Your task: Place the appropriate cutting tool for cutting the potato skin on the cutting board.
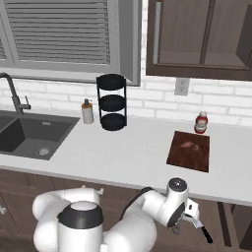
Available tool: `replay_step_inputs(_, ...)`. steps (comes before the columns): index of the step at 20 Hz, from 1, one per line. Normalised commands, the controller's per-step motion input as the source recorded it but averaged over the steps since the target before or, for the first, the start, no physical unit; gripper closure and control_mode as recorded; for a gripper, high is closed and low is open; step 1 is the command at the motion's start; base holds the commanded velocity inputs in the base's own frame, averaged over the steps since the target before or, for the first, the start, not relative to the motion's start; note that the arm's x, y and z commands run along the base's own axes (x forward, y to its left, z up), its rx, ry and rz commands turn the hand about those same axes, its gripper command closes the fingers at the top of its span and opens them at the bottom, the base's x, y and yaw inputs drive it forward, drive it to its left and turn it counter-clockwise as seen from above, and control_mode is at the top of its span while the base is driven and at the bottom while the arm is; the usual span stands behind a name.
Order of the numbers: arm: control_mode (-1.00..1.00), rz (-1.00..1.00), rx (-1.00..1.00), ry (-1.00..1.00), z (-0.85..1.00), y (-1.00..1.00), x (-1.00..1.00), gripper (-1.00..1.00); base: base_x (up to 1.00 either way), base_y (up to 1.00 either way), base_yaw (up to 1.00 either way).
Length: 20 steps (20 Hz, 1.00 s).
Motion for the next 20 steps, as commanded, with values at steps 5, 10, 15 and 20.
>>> replay_step_inputs(5, -1.0, 0.0, 0.0, 0.0, -0.35, 0.0, 0.06, -1.0, 0.0, 0.0, 0.0)
replay_step_inputs(10, -1.0, 0.0, 0.0, 0.0, -0.08, 0.0, 0.0, -1.0, 0.0, 0.0, 0.0)
replay_step_inputs(15, -1.0, 0.0, 0.0, 0.0, -0.15, 0.0, 0.02, -1.0, 0.0, 0.0, 0.0)
replay_step_inputs(20, -1.0, 0.0, 0.0, 0.0, -0.24, -0.01, 0.06, -1.0, 0.0, 0.0, 0.0)
